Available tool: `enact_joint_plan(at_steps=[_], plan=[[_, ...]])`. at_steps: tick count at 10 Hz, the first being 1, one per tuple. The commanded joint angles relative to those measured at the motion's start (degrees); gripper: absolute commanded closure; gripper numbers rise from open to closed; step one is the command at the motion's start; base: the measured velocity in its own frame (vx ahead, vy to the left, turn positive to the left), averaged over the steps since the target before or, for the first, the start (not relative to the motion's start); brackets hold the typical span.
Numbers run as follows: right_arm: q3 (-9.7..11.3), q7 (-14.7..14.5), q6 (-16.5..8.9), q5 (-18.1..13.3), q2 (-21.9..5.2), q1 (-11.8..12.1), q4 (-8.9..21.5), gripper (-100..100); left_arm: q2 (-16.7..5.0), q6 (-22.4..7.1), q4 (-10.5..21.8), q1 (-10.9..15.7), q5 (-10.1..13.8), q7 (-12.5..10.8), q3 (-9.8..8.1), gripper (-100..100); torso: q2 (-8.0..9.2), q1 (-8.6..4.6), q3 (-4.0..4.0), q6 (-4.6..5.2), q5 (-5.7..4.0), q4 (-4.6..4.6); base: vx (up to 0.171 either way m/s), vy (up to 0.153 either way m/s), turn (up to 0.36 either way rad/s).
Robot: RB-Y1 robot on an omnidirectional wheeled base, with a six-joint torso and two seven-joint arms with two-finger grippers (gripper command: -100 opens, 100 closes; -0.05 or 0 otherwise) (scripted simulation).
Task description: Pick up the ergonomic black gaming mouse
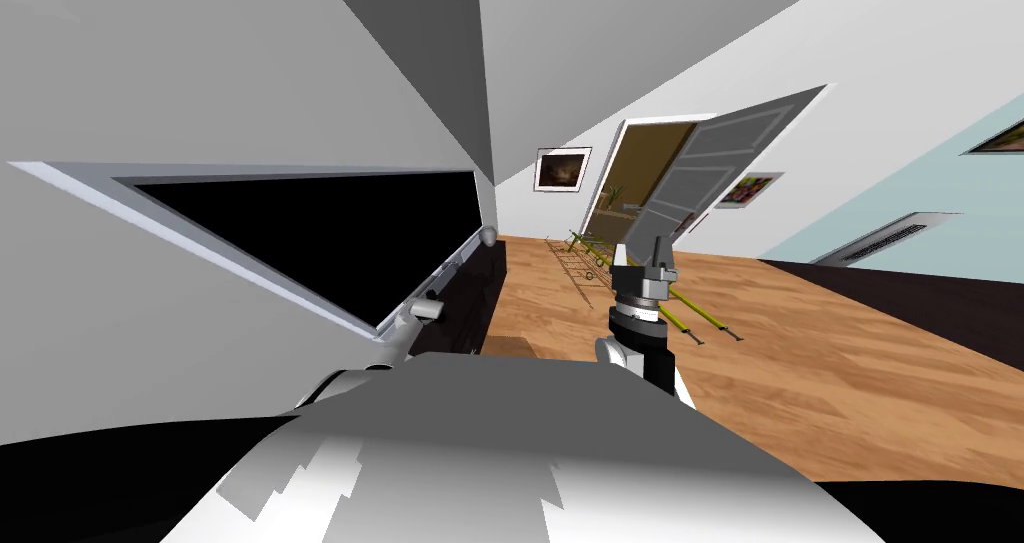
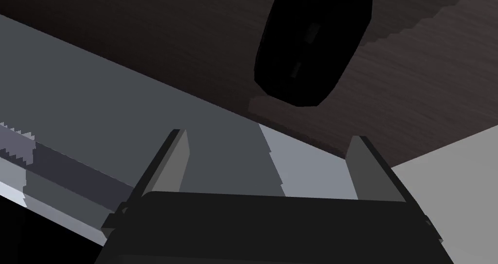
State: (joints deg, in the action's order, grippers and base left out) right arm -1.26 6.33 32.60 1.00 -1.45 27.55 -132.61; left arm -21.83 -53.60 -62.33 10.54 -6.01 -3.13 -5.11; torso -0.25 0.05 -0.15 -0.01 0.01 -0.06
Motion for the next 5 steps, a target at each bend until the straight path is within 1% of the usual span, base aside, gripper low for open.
enact_joint_plan(at_steps=[1, 3, 5], plan=[[0.00, 0.00, 0.00, 0.00, 0.00, 0.00, 0.00, 0, 0.46, -2.40, 0.70, -0.01, -0.50, 0.08, 0.51, -100, 0.00, 0.00, 0.00, 0.00, 0.00, 0.00, 0.039, 0.011, -0.049], [0.00, 0.00, 0.00, 0.00, 0.00, 0.00, 0.00, 0, 0.84, -4.37, 3.12, 0.44, -0.70, 0.48, 1.08, -100, 0.05, -0.02, 0.03, 0.00, -0.01, 0.02, 0.054, 0.013, -0.059], [0.00, 0.00, 0.00, 0.00, 0.00, 0.00, 0.00, 0, 1.33, -5.47, 4.62, 0.54, -0.72, 0.72, 1.48, -100, 0.03, -0.05, 0.02, 0.01, -0.01, 0.01, 0.057, 0.003, -0.043]])
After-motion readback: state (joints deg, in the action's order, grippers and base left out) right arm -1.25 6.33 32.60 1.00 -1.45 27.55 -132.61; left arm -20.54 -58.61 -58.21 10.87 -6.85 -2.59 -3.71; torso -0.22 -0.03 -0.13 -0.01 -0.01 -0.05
